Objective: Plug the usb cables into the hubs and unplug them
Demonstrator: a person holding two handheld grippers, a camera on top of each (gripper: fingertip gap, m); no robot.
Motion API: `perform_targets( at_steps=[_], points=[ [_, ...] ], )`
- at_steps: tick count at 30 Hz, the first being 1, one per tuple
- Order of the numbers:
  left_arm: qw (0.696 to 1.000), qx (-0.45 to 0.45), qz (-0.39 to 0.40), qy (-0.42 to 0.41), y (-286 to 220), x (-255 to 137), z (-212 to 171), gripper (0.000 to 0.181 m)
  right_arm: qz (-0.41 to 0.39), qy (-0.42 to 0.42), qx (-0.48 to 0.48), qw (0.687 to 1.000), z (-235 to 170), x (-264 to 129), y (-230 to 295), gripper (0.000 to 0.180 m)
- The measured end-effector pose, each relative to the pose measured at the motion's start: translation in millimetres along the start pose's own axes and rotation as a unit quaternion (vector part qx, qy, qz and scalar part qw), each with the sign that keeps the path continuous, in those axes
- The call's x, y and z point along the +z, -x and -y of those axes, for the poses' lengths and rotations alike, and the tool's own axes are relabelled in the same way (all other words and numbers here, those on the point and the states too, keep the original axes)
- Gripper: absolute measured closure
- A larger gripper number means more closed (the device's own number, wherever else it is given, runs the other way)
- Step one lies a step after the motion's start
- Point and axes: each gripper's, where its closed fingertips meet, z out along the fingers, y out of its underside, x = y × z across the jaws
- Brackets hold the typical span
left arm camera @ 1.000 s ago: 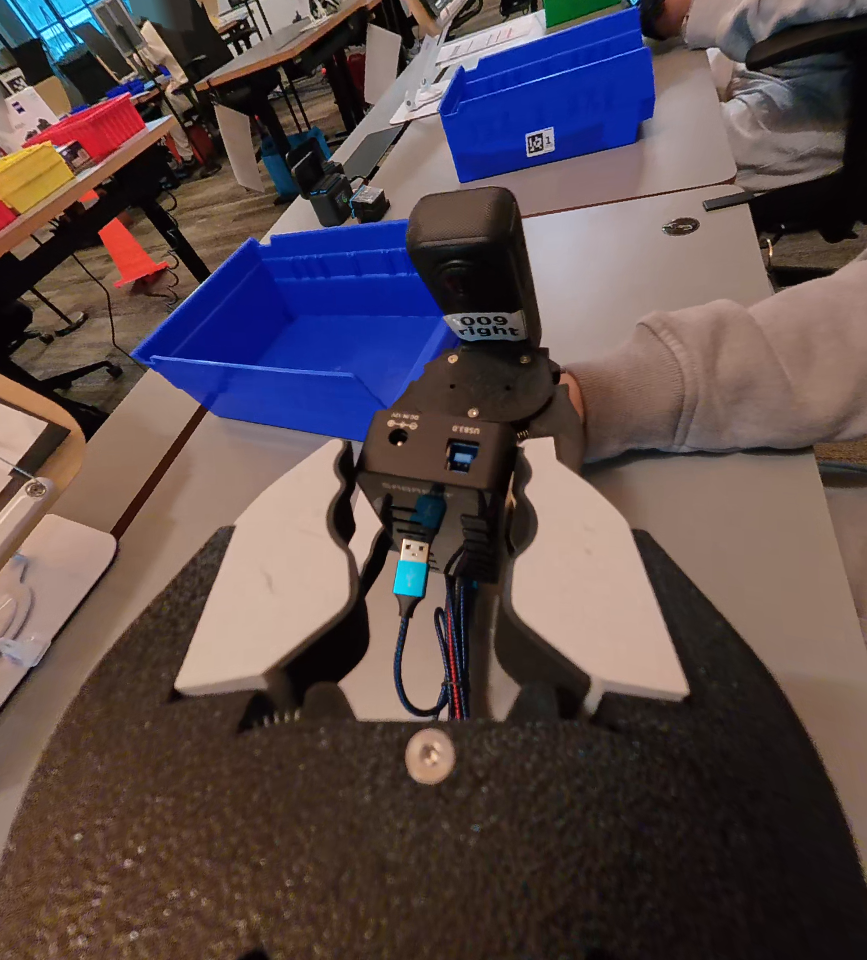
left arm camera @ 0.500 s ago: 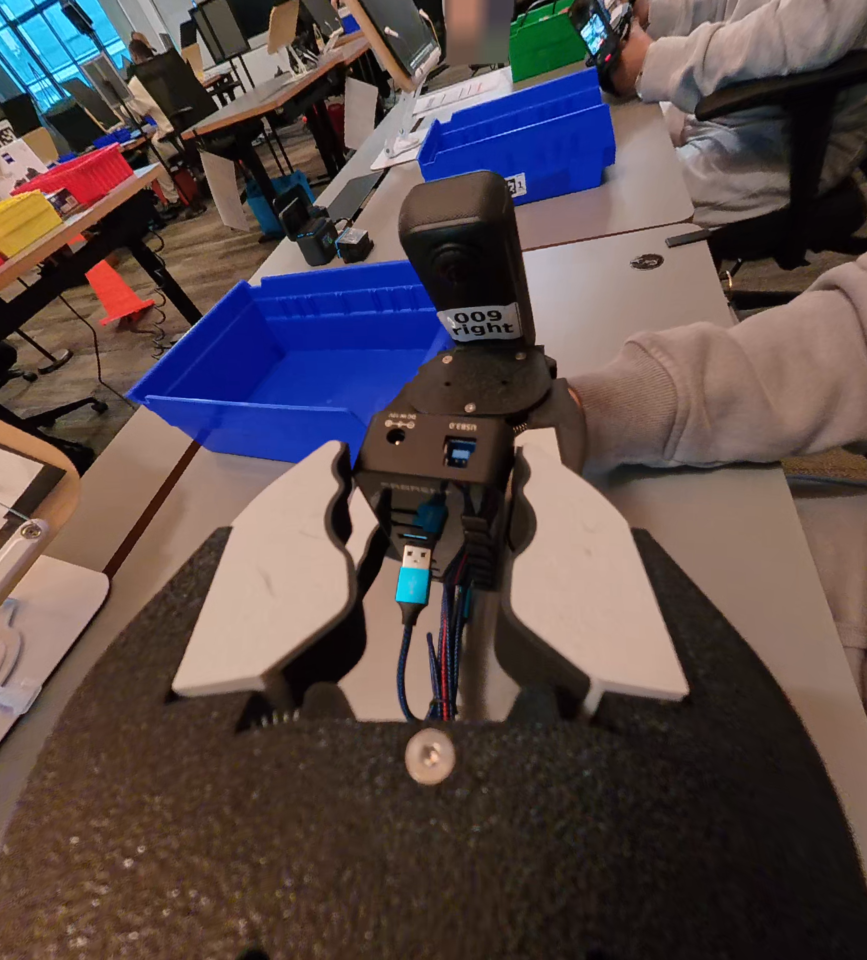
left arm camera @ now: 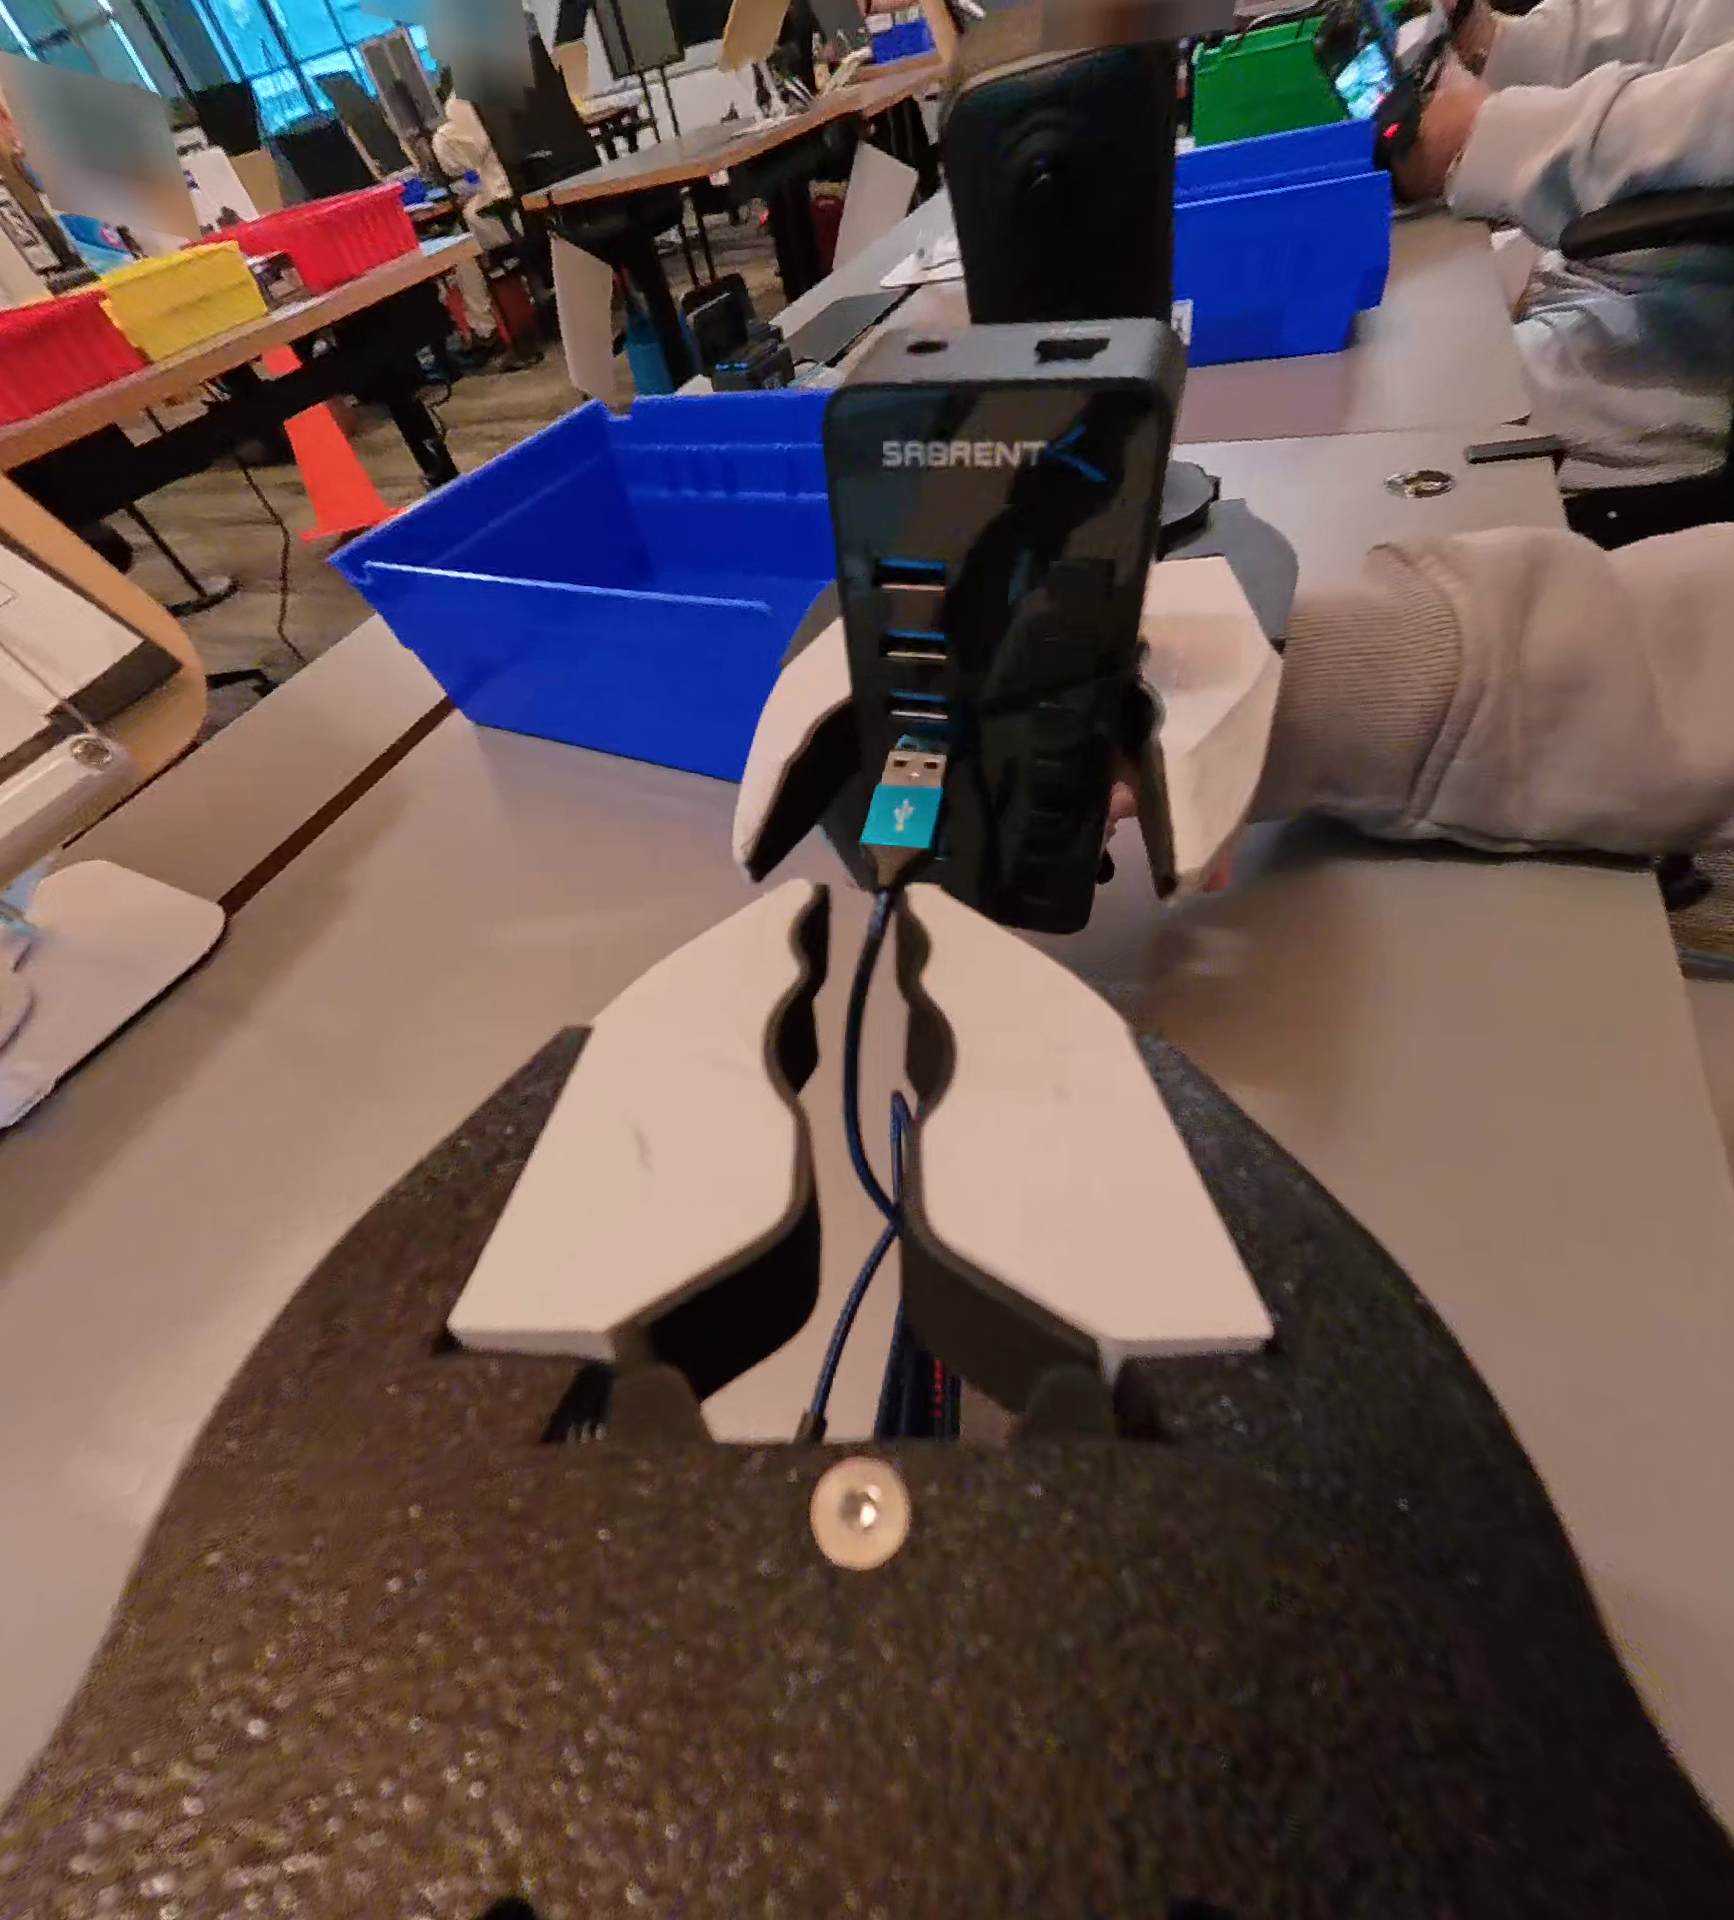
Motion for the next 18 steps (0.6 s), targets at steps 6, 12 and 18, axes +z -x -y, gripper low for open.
perform_targets(
  at_steps=[6,12,18],
  points=[
    [1.000,-0.008,-0.022,-0.009,-4.3,2.3,2.1,0.172,-0.002,-0.005,0.006,1.000,0.6,-2.5,-2.5,0.106],
    [1.000,-0.020,-0.017,-0.014,-1.2,1.2,-0.3,0.177,0.006,-0.009,0.013,1.000,-0.5,0.0,-0.5,0.106],
    [0.997,-0.054,-0.029,-0.051,-0.2,0.0,1.4,0.170,0.009,-0.012,0.011,1.000,0.9,0.2,1.0,0.106]
  ],
)
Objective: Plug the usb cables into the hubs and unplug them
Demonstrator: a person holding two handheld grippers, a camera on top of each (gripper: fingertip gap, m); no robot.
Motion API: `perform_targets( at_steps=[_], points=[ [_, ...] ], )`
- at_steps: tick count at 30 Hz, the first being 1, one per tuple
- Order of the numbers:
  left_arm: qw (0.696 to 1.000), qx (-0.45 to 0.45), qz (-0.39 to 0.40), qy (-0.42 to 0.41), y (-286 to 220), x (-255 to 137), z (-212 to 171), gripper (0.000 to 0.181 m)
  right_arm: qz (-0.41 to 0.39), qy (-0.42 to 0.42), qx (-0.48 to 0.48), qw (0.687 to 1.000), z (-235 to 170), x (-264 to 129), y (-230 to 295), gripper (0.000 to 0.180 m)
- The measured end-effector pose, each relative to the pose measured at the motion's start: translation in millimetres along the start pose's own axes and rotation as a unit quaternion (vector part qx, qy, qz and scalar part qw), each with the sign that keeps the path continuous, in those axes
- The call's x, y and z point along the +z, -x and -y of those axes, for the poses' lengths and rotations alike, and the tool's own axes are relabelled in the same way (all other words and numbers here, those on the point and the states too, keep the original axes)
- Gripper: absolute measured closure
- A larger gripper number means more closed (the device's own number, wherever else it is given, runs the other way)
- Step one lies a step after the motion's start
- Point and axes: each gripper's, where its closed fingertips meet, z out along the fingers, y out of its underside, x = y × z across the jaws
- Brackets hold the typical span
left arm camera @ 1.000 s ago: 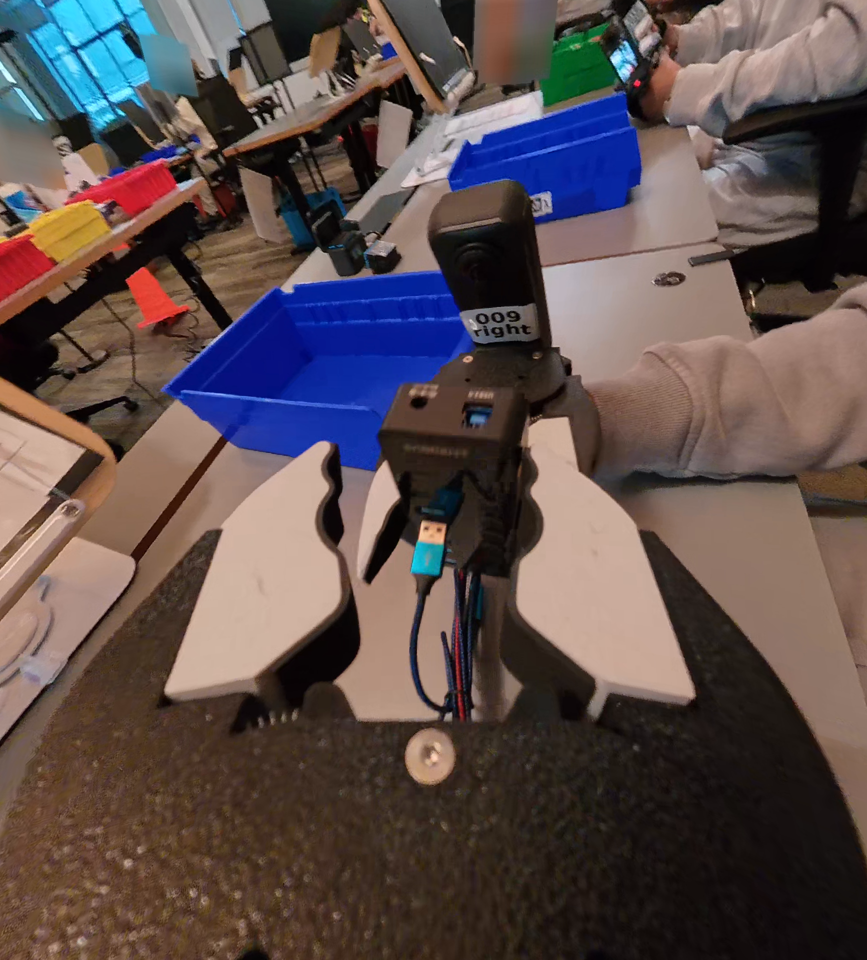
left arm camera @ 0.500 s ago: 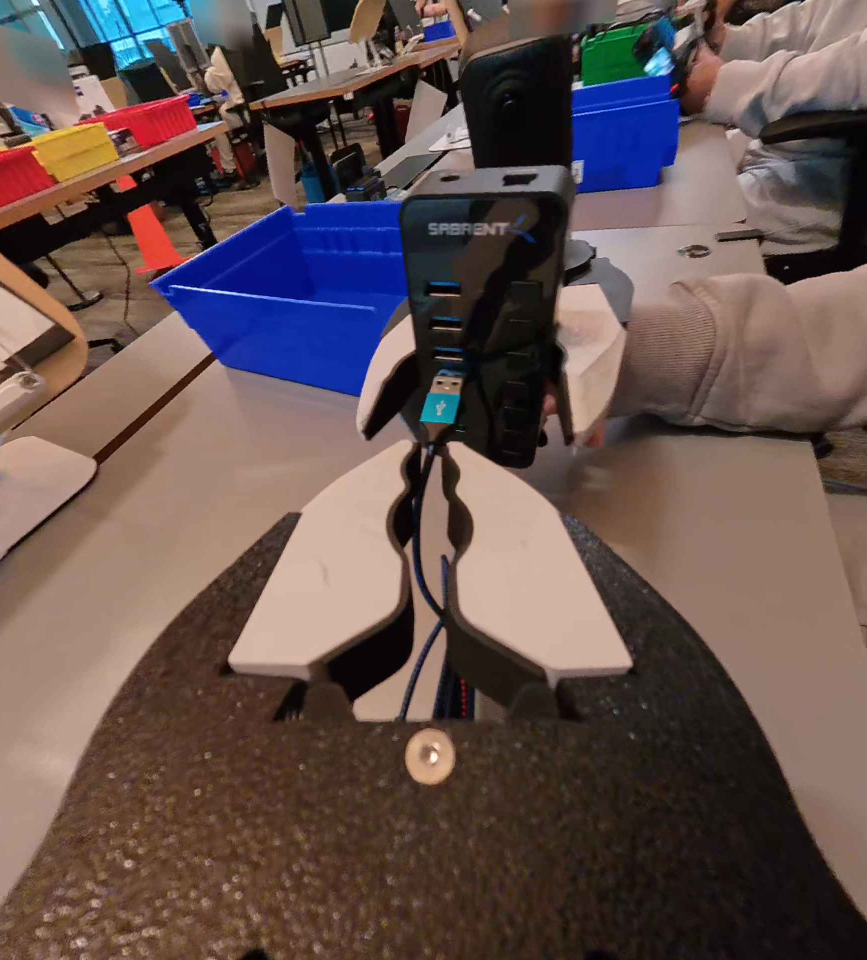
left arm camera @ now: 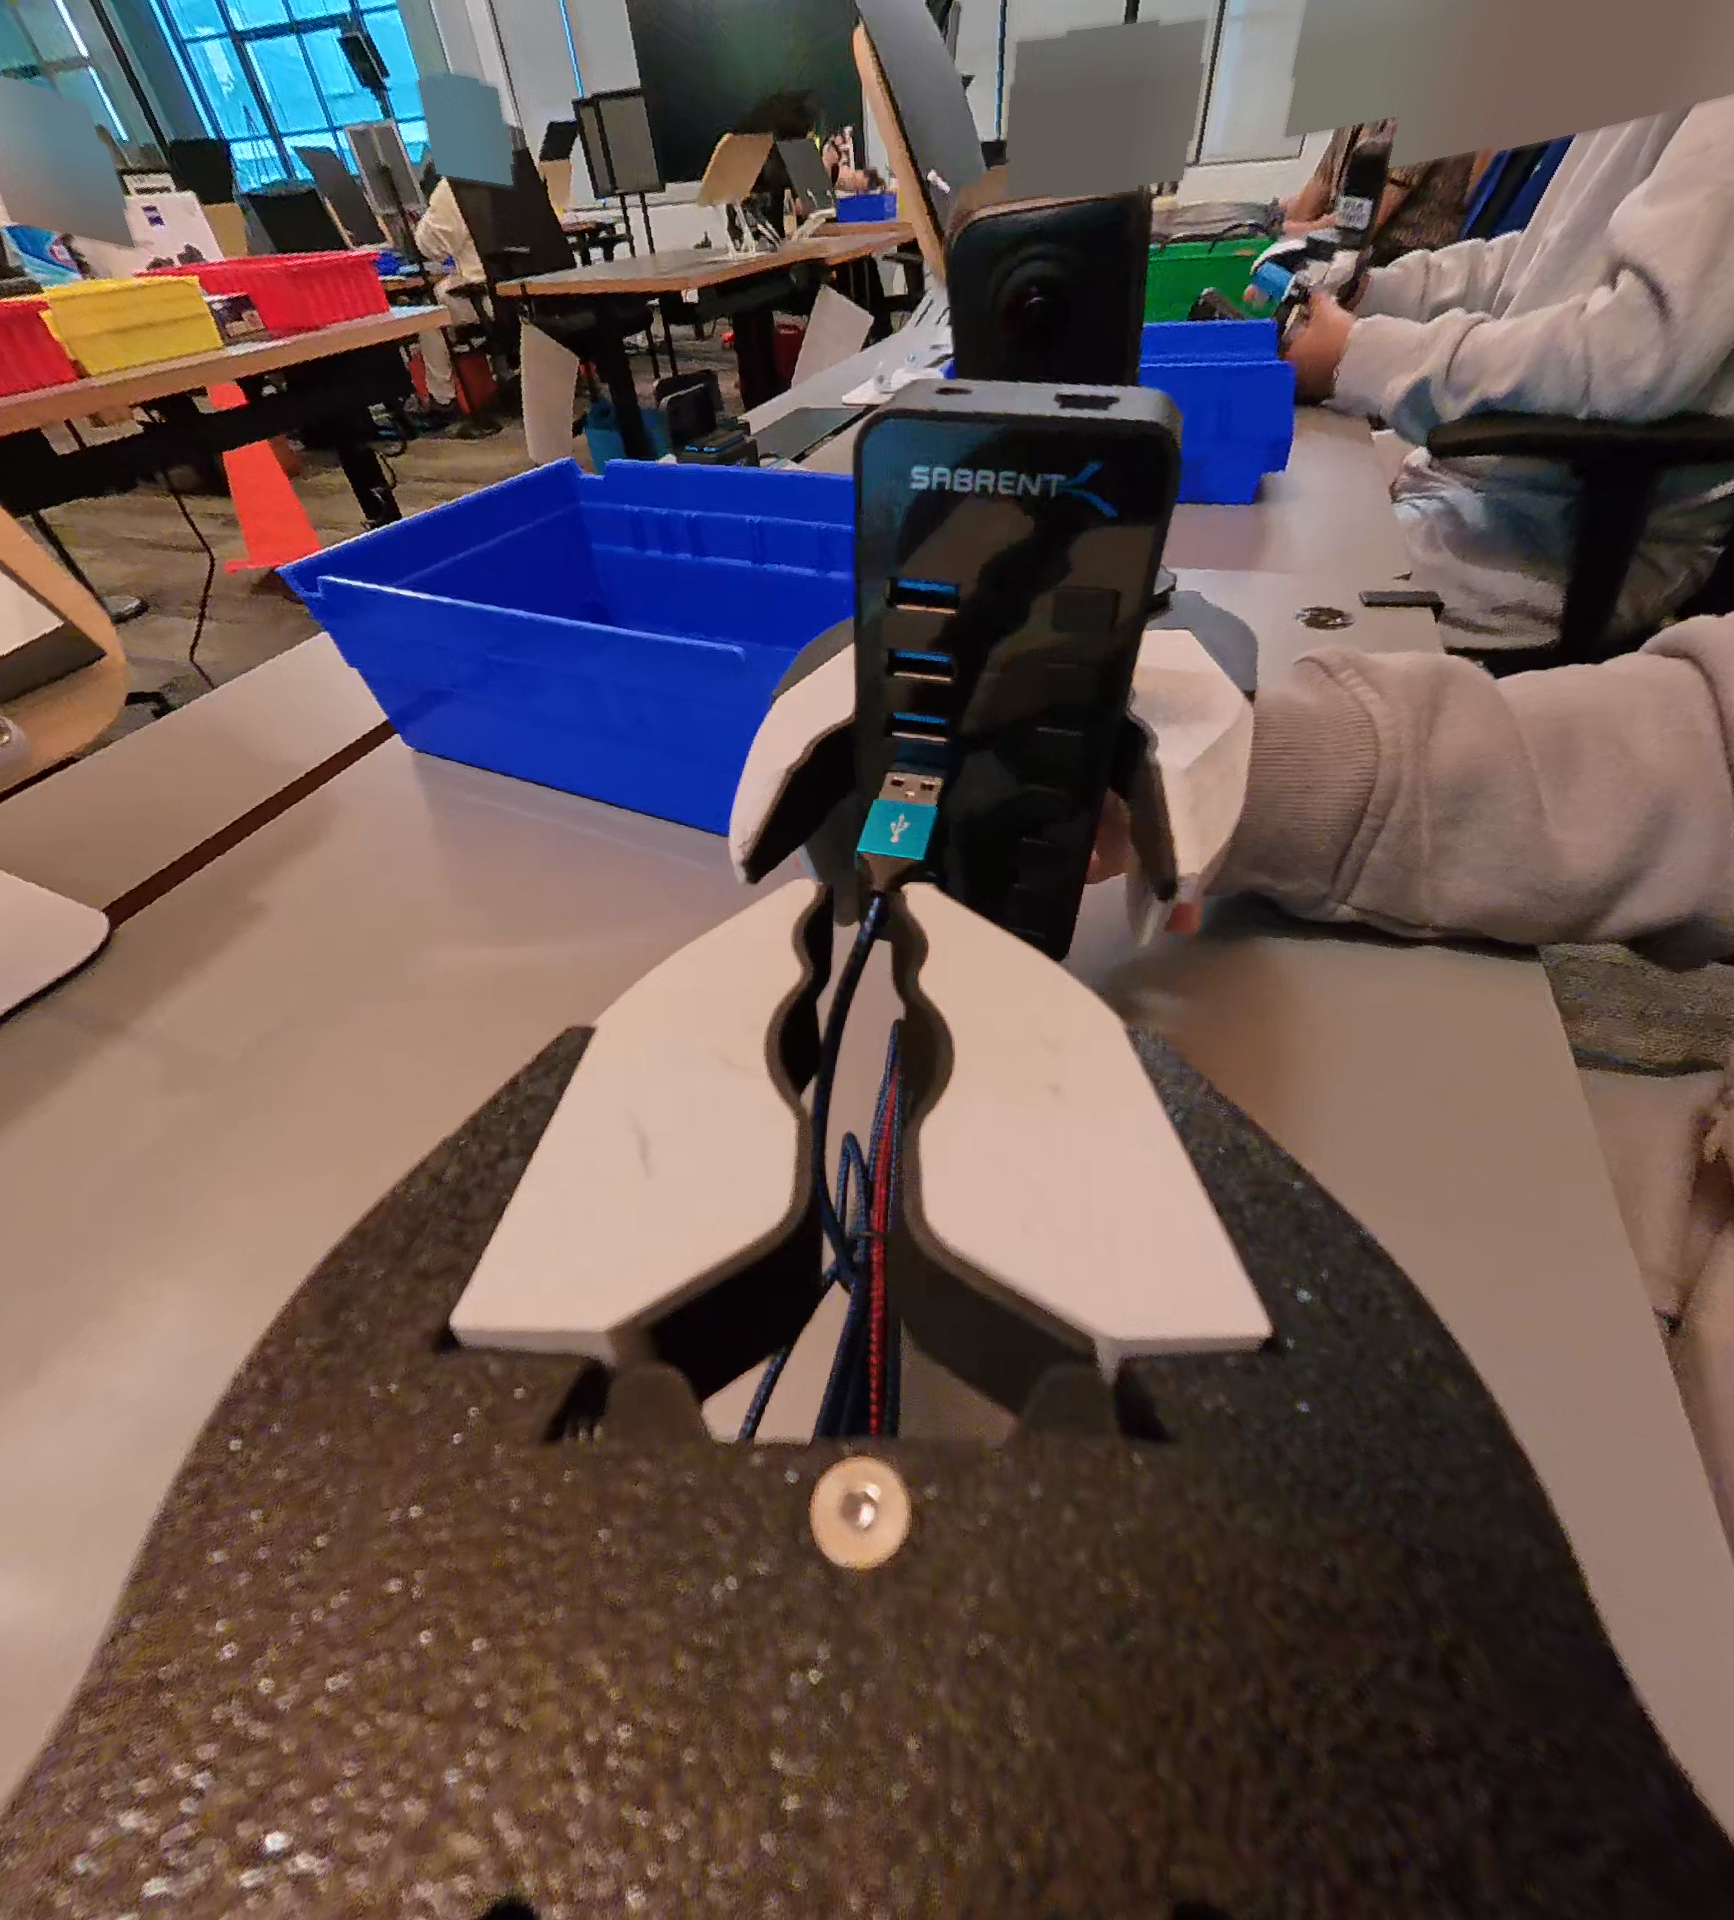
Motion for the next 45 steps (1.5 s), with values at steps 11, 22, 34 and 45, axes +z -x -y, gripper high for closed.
perform_targets(
  at_steps=[11,22,34,45],
  points=[
    [0.999,0.032,-0.011,0.013,-9,3,-2,0.174,0.014,0.008,0.001,1.000,-1,1,5,0.106],
    [0.994,0.088,-0.018,0.068,-13,10,-6,0.174,0.024,0.062,-0.019,0.998,-15,0,10,0.107],
    [0.998,0.052,0.004,0.040,-11,11,-7,0.174,0.017,0.039,-0.020,0.999,-13,0,5,0.107],
    [0.999,0.016,0.001,0.032,-13,15,-4,0.174,0.023,0.022,-0.019,0.999,-11,-3,6,0.107]
  ],
)
